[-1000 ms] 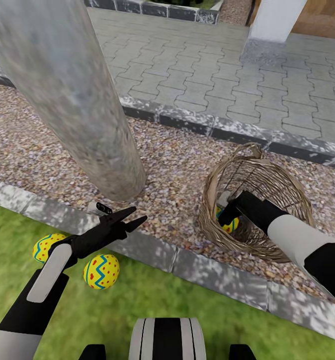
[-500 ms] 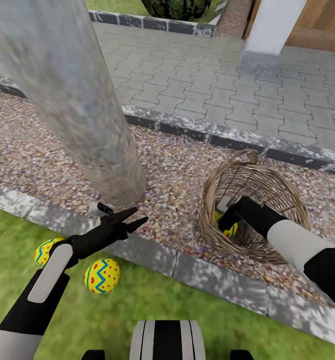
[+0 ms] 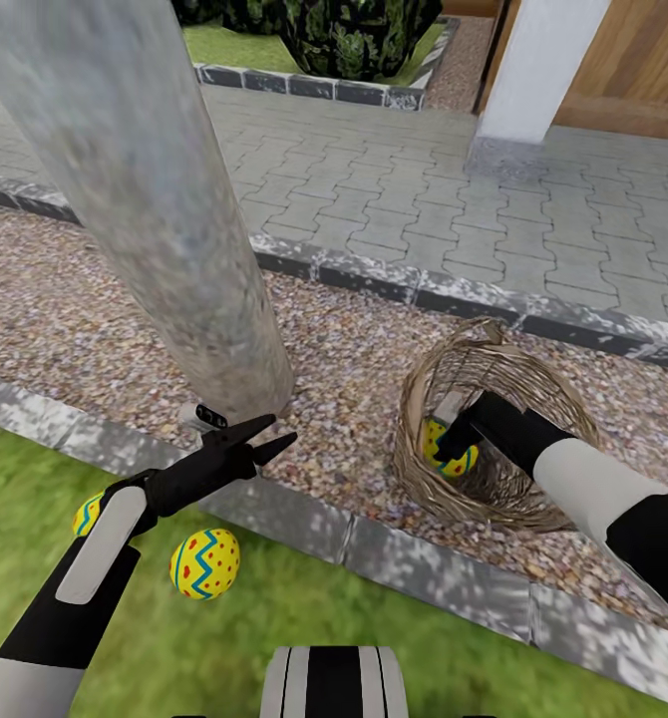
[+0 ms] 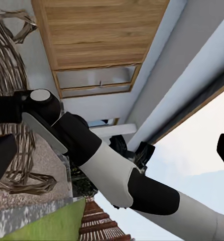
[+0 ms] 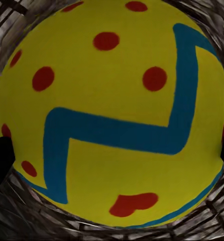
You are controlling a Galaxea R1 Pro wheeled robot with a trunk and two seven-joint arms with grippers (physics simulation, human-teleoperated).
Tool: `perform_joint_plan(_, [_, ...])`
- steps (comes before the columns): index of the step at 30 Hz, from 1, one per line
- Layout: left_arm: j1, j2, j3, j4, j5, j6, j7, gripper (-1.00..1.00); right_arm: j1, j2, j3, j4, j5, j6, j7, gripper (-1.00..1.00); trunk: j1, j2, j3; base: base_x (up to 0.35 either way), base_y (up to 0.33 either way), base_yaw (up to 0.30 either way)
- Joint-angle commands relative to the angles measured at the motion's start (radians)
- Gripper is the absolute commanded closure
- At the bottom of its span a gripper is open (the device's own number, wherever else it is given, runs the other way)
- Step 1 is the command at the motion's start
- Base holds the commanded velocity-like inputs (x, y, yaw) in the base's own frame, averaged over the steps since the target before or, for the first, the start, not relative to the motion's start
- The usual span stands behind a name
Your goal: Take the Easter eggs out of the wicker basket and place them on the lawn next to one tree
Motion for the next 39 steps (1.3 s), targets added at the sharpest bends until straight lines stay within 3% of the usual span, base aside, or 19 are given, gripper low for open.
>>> perform_joint_plan(1, [-0.001,0.001,-0.001,0.0,0.003,0.004,-0.001,-1.0,0.0,-0.002,0.002,-0.004,0.011,0.02,0.002,1.0,-0.001,0.0,0.003,0.0,0.0,0.0])
perform_joint_plan(16, [-0.001,0.001,-0.001,0.0,0.002,0.006,-0.001,-1.0,-0.005,-0.006,-0.002,-0.022,0.009,0.065,0.0,1.0,-0.007,0.004,0.061,0.0,0.0,0.0])
perform_joint_plan(22, [-0.001,-0.001,0.0,-0.004,0.002,0.051,-0.001,-1.0,-0.021,-0.008,-0.027,-0.022,0.003,0.07,0.007,1.0,-0.01,0.005,0.085,0.0,0.0,0.0])
perform_joint_plan(29, [-0.001,-0.001,0.001,-0.004,0.002,0.059,-0.001,-1.0,-0.022,-0.011,-0.042,-0.027,0.004,0.125,0.007,1.0,-0.013,0.007,0.112,0.0,0.0,0.0])
perform_joint_plan(34, [-0.001,-0.002,0.001,-0.004,0.002,0.059,-0.001,-1.0,-0.022,-0.034,-0.043,-0.026,-0.001,0.127,0.008,1.0,-0.015,0.008,0.131,0.0,0.0,0.0])
perform_joint_plan(36, [-0.001,-0.002,0.001,-0.004,0.002,0.059,-0.001,-1.0,-0.022,-0.058,-0.043,-0.027,-0.006,0.128,0.012,1.0,-0.016,0.008,0.139,0.0,0.0,0.0])
perform_joint_plan(39, [-0.001,-0.002,0.001,-0.004,0.002,0.059,-0.001,-1.0,-0.022,-0.08,-0.049,-0.026,-0.006,0.13,0.113,1.0,-0.018,0.009,0.15,0.0,0.0,0.0])
